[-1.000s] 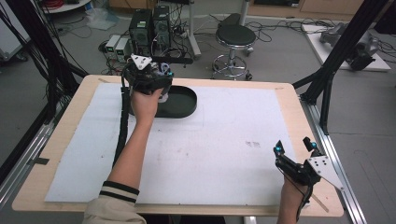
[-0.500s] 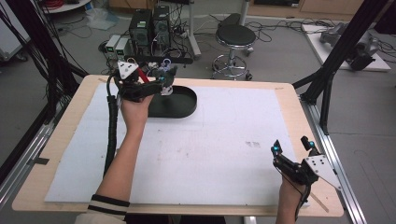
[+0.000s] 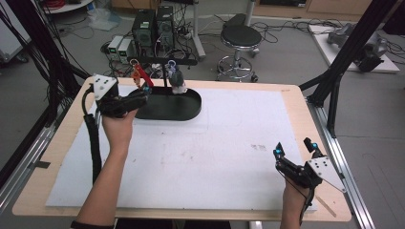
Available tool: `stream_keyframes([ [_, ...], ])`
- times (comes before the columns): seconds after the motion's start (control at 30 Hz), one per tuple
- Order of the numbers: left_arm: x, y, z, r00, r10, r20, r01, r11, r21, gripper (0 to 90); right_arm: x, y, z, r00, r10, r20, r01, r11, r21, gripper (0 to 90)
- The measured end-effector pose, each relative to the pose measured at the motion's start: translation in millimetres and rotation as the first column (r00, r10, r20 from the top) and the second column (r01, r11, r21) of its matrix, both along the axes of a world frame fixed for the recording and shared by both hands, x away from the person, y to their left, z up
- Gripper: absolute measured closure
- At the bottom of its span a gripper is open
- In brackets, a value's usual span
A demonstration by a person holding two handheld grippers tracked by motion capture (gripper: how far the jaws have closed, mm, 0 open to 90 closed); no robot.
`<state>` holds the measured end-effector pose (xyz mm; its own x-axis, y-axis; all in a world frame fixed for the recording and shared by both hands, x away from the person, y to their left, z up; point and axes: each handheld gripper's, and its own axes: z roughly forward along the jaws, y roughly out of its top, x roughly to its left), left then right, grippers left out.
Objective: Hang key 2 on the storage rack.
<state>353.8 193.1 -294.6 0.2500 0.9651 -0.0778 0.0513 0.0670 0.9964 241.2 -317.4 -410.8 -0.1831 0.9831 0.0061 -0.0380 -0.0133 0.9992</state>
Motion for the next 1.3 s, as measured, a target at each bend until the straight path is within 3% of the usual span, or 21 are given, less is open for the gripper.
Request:
stream_keyframes([
  [0.37, -39.1, 40.7, -19.5, 0.9994, 0.033, 0.008, -0.033, 0.9993, -0.015, 1.7, 2.2, 7.6, -0.4, 0.9999, 0.013, -0.008, -0.013, 1.000, -0.021, 7.9],
  [0.47, -46.7, 45.0, -26.1, 0.9991, 0.042, 0.005, -0.042, 0.9991, 0.008, 1.7, 2.3, 9.8, 0.1, 0.9998, 0.018, -0.008, -0.018, 0.999, -0.027, 7.9],
  [1.07, -87.5, 77.3, -65.4, 0.9978, 0.057, -0.032, -0.057, 0.9983, 0.012, 1.7, 3.0, 16.1, -0.6, 0.9995, 0.029, -0.012, -0.029, 0.999, -0.034, 7.9],
  [1.3, -104.4, 85.7, -78.3, 0.9991, 0.039, -0.013, -0.039, 0.9986, 0.035, 1.7, 3.2, 15.3, -3.2, 0.9994, 0.028, -0.018, -0.029, 0.999, -0.023, 7.9],
])
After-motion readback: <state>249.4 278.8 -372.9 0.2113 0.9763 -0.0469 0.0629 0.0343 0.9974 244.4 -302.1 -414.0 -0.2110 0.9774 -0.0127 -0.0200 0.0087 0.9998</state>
